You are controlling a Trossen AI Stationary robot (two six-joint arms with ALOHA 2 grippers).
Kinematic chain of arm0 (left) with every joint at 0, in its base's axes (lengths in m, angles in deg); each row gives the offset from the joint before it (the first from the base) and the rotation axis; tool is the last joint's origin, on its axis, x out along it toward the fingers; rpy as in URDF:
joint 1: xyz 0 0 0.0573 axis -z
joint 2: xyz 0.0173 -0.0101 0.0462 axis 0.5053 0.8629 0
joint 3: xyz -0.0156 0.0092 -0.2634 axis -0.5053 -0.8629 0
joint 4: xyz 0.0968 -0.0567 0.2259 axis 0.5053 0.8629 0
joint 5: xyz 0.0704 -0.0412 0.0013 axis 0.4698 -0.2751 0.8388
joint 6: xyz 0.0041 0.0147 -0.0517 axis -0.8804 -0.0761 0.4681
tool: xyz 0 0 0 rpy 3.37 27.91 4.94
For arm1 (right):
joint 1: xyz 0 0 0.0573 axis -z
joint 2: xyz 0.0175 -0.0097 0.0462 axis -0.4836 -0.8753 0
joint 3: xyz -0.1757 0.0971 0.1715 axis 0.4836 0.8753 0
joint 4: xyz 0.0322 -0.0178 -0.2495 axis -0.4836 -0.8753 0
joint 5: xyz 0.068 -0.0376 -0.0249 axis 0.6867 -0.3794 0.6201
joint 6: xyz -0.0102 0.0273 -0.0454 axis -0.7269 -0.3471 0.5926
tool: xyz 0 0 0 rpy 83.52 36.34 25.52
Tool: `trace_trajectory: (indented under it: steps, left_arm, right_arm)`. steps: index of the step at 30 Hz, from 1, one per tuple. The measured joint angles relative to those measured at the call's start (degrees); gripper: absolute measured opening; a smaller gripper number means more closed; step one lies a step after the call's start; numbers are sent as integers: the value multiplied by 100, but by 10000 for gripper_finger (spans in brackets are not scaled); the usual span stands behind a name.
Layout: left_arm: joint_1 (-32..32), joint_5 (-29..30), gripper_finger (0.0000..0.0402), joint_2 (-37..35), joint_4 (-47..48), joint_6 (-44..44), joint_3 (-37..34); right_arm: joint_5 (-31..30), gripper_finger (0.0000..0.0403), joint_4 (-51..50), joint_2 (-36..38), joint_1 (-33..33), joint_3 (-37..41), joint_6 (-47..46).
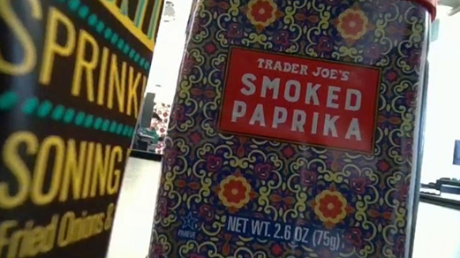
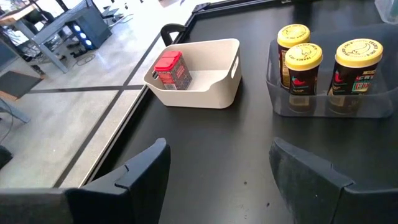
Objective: Sort spices by type
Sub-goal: Put the yellow seasoning bottle into the black bin
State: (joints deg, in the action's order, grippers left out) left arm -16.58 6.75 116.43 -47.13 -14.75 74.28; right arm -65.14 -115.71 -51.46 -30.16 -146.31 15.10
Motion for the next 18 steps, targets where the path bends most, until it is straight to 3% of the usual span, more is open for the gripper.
trace_trajectory:
  steps: [12, 18]
  left_arm:
    - [1, -18, 261, 0, -50, 1346, 0]
    - [-2, -4, 261, 78, -579, 1503, 0]
  right_arm:
    - [-160, 362, 6, 1242, -1214, 1990, -2289]
    - [-139, 359, 79, 1560, -1731, 2729, -2802]
